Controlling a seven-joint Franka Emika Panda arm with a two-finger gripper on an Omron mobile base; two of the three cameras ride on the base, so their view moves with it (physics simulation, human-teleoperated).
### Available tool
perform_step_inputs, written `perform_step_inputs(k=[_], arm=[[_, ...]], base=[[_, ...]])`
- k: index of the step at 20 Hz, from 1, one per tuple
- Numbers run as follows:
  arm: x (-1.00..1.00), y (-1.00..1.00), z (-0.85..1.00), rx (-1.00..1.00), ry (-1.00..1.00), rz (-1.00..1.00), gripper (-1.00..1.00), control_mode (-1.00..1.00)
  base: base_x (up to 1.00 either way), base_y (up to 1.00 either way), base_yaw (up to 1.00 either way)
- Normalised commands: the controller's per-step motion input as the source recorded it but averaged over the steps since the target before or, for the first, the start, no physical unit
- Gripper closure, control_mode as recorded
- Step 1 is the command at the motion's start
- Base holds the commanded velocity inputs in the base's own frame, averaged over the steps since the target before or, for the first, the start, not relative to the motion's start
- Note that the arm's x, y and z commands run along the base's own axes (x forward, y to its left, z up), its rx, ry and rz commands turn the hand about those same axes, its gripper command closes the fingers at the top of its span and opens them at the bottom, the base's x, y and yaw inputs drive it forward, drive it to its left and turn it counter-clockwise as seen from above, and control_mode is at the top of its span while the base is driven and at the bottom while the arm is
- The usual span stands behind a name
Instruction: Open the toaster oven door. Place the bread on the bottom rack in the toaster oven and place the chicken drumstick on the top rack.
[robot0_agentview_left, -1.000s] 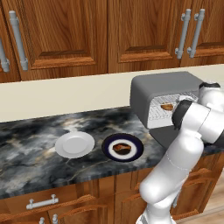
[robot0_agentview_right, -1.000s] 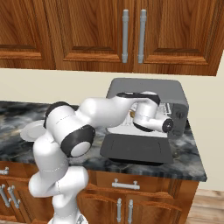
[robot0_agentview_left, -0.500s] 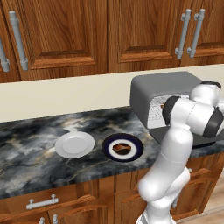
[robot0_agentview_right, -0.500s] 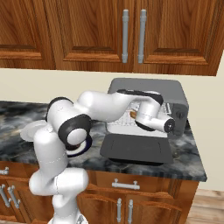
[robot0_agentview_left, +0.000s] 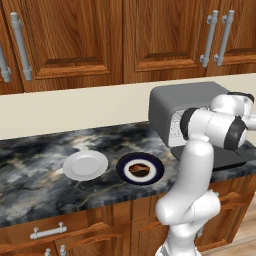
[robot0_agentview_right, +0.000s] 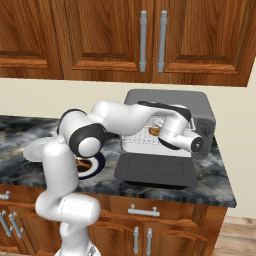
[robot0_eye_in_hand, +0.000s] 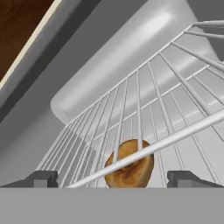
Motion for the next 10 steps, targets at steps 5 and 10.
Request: perform_step_inputs(k=[5,10], arm=[[0.14,0.08,-0.05,0.0,0.0,-0.05,-1.0,-1.0],[0.17,0.17,-0.01,0.0,0.0,-0.02,-1.0,-1.0]], base=[[0.0,0.0,0.0],[0.0,0.0,0.0]])
